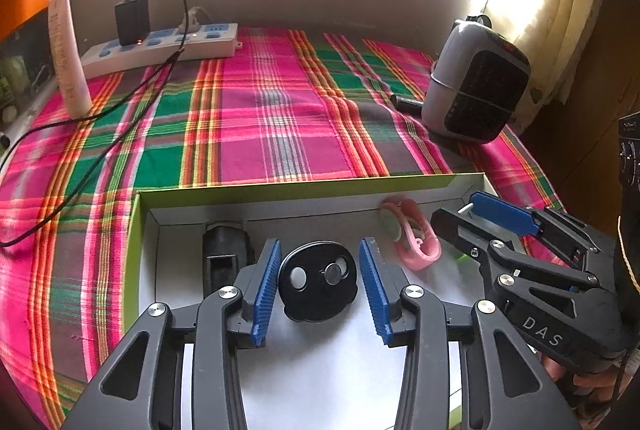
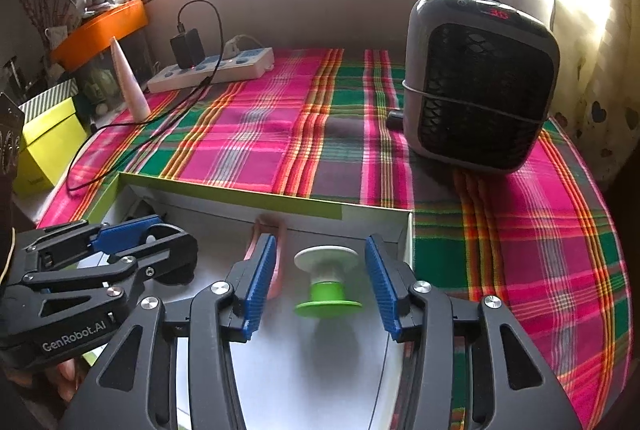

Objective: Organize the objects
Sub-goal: 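Lower the black disc into the box with the left tool while the right tool lowers the spool in, then open both tools to release the disc and spool in the box, then withdraw both tools from the box toward the items in front of it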

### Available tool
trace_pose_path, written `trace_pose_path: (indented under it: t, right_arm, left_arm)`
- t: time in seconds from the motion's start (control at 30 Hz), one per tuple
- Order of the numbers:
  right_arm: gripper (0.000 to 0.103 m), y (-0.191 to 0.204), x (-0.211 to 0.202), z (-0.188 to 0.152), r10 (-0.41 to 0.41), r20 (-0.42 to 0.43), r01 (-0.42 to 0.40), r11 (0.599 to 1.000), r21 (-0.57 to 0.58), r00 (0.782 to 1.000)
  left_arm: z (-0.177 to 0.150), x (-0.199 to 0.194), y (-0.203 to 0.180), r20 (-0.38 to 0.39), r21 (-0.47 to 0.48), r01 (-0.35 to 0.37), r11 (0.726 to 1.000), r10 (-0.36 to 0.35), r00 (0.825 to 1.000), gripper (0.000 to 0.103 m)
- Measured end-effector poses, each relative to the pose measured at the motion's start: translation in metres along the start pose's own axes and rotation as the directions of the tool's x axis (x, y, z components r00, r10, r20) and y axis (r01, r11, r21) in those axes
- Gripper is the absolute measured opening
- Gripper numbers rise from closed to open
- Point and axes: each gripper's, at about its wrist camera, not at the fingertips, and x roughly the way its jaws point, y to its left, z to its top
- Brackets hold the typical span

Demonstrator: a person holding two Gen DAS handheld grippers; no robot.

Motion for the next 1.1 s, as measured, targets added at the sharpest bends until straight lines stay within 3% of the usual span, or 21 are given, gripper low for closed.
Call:
trace_pose_path:
  t: [0.47, 1.1]
  right_arm:
    - [0.048, -0.001, -0.018, -0.006, 0.003, 0.036, -0.005, 0.999, 0.041, 0.999]
    - [0.048, 0.015, -0.063, -0.037, 0.011, 0.076, -0.014, 0.999, 0.043, 0.997]
  left_arm:
    - [-0.008, -0.023, -0.005, 0.052, 0.01, -0.028, 1.0, 0.028, 0.998, 0.041]
    - [-0.049, -0.078, -0.013, 0.13, 0.009, -0.069, 0.998, 0.067, 0.989, 0.042]
